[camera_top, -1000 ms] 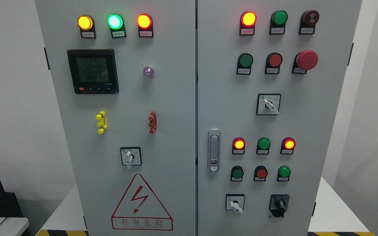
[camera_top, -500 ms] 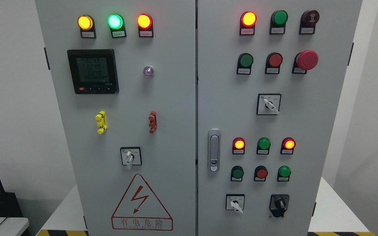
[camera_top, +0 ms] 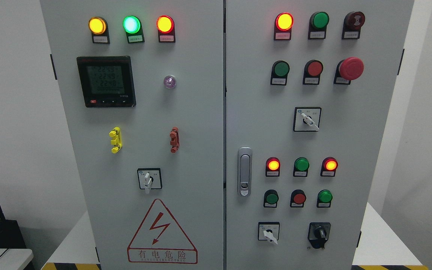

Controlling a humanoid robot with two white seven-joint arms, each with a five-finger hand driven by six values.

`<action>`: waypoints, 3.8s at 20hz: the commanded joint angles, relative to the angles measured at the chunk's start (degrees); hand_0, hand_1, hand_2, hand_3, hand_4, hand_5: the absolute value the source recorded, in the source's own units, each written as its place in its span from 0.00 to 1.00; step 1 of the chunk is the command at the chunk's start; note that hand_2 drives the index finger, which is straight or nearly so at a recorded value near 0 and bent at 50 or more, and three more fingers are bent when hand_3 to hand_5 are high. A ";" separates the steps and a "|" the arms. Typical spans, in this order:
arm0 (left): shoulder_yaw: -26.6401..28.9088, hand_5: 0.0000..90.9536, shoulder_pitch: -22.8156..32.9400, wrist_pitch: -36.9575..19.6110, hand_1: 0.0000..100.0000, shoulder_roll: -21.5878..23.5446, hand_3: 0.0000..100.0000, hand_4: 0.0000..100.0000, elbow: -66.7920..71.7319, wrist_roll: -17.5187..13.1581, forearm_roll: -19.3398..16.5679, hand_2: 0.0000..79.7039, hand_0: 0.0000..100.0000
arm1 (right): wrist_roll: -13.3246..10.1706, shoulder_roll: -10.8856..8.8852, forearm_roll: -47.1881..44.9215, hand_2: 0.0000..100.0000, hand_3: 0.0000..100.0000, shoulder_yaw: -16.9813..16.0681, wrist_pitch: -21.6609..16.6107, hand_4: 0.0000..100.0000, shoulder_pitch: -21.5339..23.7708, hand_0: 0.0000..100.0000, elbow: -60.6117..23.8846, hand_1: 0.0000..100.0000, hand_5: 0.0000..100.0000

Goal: Turn on light switch 1

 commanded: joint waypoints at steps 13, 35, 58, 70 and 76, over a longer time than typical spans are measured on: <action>-20.15 0.60 -0.59 0.12 0.29 1.25 0.63 0.71 -15.03 11.47 3.09 0.51 0.11 | -0.03 0.06 -1.41 0.00 0.00 0.97 0.01 0.00 0.00 0.12 0.00 0.39 0.00; -43.44 0.77 -13.42 12.34 0.54 -2.09 0.75 0.79 -16.09 35.73 -14.40 0.66 0.00 | -0.03 -0.03 -1.41 0.00 0.00 0.97 0.01 0.00 0.00 0.12 0.00 0.39 0.00; -52.40 0.90 -24.23 31.68 0.59 -8.51 0.83 0.86 -16.26 50.50 -19.94 0.78 0.05 | -0.03 0.06 -1.41 0.00 0.00 0.97 0.01 0.00 0.00 0.12 0.00 0.39 0.00; -54.25 0.91 -27.39 38.01 0.61 -9.82 0.82 0.86 -16.52 57.18 -20.20 0.78 0.08 | -0.03 -0.03 -1.41 0.00 0.00 0.97 0.01 0.00 0.00 0.12 0.00 0.39 0.00; -54.07 0.91 -27.39 38.27 0.63 -9.91 0.82 0.86 -16.61 58.41 -20.55 0.76 0.09 | -0.03 -0.03 -1.41 0.00 0.00 0.97 0.01 0.00 0.00 0.12 0.00 0.39 0.00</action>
